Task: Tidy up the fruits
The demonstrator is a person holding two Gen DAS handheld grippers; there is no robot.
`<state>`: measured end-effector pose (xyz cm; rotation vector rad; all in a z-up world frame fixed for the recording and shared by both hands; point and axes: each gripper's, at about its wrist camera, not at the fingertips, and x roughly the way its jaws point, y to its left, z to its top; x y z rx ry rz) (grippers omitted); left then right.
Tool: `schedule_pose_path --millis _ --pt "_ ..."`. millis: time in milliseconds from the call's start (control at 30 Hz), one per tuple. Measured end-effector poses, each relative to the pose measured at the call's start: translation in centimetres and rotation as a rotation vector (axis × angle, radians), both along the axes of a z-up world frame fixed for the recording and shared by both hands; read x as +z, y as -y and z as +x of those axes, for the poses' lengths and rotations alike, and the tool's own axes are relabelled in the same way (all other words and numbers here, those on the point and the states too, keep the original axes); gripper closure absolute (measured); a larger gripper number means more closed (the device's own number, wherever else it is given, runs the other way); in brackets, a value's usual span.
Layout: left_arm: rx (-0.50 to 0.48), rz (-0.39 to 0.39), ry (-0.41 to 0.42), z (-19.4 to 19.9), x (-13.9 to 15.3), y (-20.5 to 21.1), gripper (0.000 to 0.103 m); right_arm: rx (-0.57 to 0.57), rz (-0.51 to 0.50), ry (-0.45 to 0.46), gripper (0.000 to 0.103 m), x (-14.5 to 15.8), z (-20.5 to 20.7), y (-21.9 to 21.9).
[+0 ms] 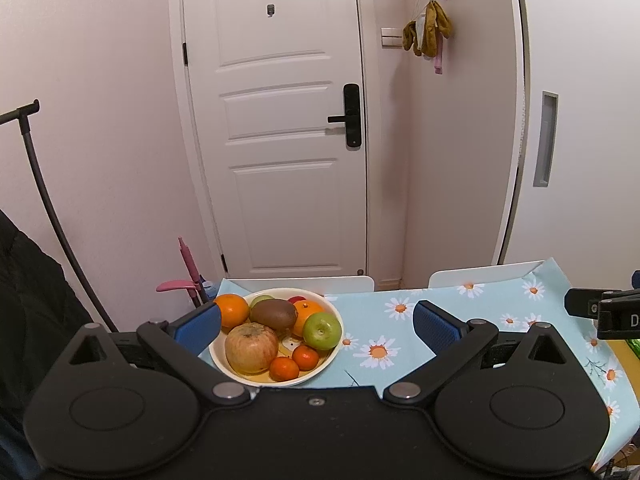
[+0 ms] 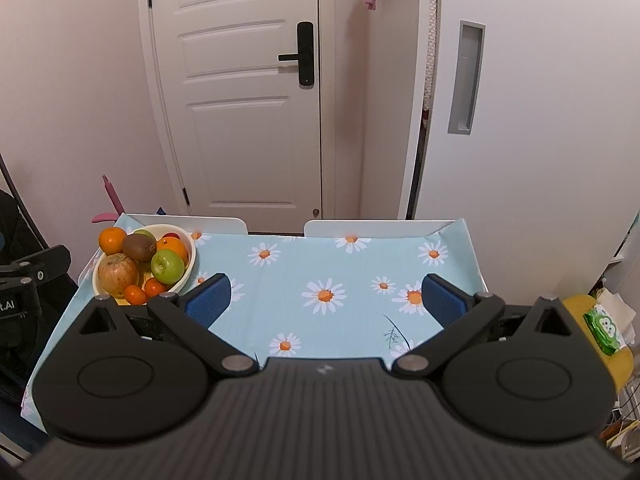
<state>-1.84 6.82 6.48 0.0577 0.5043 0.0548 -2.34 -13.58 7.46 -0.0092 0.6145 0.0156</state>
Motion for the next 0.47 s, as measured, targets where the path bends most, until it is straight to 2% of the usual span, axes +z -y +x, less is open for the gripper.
schedule_pose_path --millis 467 --pt "-0.015 -0.009 0.003 0.29 -0.16 -0.21 0.000 -0.011 0.005 -0.005 0.000 -0.05 0.27 -0.03"
